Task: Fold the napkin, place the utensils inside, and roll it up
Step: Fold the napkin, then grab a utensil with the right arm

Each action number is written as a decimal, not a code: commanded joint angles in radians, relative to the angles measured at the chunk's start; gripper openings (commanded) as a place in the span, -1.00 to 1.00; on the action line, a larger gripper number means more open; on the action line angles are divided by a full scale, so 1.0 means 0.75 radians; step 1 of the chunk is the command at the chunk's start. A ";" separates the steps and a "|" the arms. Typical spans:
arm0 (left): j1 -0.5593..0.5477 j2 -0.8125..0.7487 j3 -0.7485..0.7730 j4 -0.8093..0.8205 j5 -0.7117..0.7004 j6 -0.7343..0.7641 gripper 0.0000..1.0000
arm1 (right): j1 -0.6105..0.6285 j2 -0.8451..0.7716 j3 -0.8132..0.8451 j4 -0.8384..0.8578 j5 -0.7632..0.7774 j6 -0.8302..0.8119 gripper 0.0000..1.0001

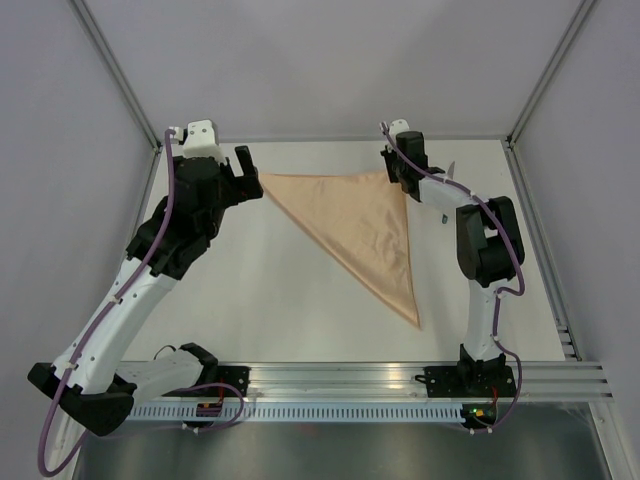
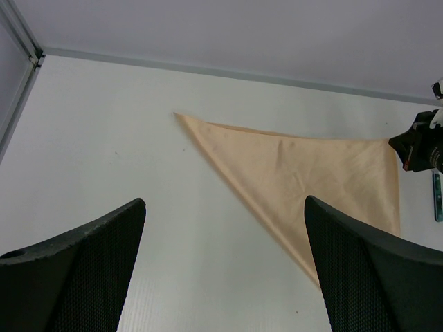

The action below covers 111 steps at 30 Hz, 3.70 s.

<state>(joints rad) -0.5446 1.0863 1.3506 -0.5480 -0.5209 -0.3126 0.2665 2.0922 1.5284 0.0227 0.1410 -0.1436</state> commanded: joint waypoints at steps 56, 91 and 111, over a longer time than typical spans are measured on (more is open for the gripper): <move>0.016 -0.164 -0.261 0.164 0.161 -0.003 0.99 | -0.294 -0.082 -0.074 -0.370 0.191 0.288 0.14; 0.018 -0.182 -0.291 0.183 0.189 0.016 0.99 | -0.445 0.084 -0.089 -0.480 -0.041 0.316 -0.99; 0.020 -0.168 -0.212 0.154 0.173 -0.009 0.99 | -0.409 -0.321 -0.172 -0.603 -0.327 0.044 -0.99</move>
<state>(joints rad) -0.5343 0.9611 1.1419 -0.4477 -0.3901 -0.3126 -0.0597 1.9373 1.4078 -0.3885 -0.0490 -0.0715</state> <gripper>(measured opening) 0.993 0.033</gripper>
